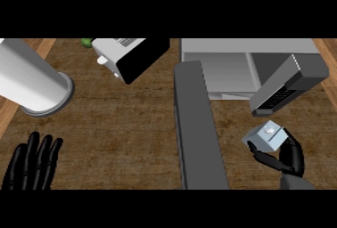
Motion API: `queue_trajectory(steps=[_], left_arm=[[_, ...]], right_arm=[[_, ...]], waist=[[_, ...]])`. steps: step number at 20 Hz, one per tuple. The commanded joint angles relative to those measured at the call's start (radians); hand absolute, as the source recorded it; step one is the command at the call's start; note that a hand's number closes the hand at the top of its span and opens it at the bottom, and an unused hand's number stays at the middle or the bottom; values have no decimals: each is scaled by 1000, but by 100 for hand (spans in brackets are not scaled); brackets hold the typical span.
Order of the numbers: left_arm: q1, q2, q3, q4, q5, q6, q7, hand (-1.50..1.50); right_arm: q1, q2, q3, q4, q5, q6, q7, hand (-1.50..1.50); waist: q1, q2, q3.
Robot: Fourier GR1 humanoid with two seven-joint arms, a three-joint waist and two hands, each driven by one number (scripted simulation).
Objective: Pick up the milk, place it into the microwave and close the microwave
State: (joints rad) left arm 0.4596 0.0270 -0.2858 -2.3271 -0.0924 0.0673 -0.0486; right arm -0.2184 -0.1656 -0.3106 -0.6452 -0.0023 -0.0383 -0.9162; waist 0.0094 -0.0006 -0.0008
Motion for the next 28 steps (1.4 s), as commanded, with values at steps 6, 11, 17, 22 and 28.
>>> queue_trajectory(steps=[6,11,17,22,28], left_arm=[[-3,5,32,7,19,3,-5,-150],[40,22,20,-69,42,-11,35,-150],[19,32,93,-63,96,-13,63,-150],[90,47,139,6,140,-61,-64,-150],[10,51,186,63,150,-65,-52,-150]], right_arm=[[68,43,138,35,46,277,-229,150],[64,13,174,50,56,323,-276,150],[106,88,226,-182,39,203,-83,150],[67,115,238,-332,34,129,60,150],[-79,155,278,-342,111,4,209,150]], waist=[[0,3,3],[5,2,3],[-8,-1,1],[-3,-2,0],[-2,0,0]])
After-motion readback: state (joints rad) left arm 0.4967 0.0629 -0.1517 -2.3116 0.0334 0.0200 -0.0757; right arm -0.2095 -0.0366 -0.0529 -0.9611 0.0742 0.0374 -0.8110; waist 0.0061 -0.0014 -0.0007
